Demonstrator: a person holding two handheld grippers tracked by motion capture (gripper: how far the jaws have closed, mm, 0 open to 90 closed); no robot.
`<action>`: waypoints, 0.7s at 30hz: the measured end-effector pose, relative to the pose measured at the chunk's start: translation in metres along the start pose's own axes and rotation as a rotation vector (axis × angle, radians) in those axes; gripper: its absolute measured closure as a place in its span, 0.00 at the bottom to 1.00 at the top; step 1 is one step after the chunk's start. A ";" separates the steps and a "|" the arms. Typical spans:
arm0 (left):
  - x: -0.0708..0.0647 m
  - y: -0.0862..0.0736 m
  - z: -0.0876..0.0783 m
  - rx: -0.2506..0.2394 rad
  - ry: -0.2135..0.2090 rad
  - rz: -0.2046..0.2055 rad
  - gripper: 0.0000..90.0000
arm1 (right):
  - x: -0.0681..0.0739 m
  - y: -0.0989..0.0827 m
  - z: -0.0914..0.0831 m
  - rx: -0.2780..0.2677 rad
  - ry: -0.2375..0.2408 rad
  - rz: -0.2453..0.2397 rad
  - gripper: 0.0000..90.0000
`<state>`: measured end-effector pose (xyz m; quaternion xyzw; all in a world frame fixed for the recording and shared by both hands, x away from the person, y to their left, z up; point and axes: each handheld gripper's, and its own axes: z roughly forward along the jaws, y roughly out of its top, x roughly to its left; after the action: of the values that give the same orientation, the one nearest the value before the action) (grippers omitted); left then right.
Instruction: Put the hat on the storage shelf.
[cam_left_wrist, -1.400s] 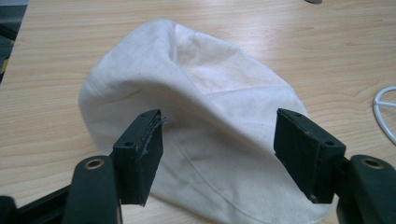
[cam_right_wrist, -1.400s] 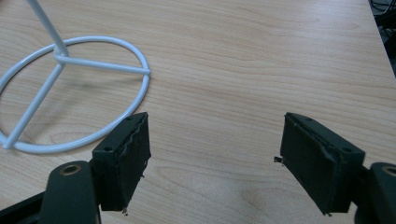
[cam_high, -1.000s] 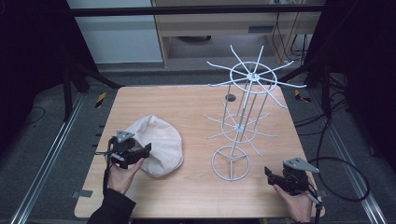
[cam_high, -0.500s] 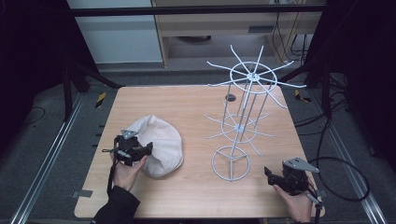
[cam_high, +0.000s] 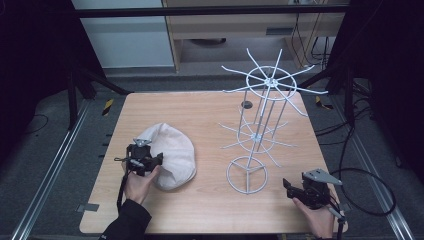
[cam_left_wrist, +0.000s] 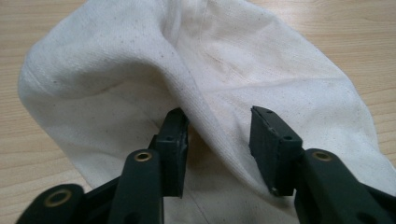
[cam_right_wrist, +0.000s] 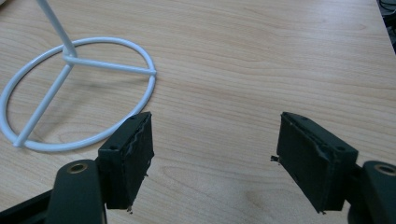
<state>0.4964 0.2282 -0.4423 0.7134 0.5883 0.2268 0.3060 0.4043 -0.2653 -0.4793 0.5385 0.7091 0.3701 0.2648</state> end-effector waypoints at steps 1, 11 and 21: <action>0.001 0.000 0.000 0.004 -0.006 -0.004 0.67 | 0.000 0.000 0.000 0.002 0.001 -0.001 0.30; 0.005 0.002 0.005 0.032 -0.044 -0.015 0.87 | 0.000 0.000 0.001 0.002 0.006 -0.007 0.31; 0.010 0.003 0.001 0.001 -0.077 -0.021 0.97 | 0.001 0.000 0.001 0.007 0.013 -0.008 0.32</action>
<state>0.5009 0.2377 -0.4411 0.7155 0.5836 0.1959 0.3303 0.4045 -0.2640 -0.4795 0.5342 0.7142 0.3701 0.2599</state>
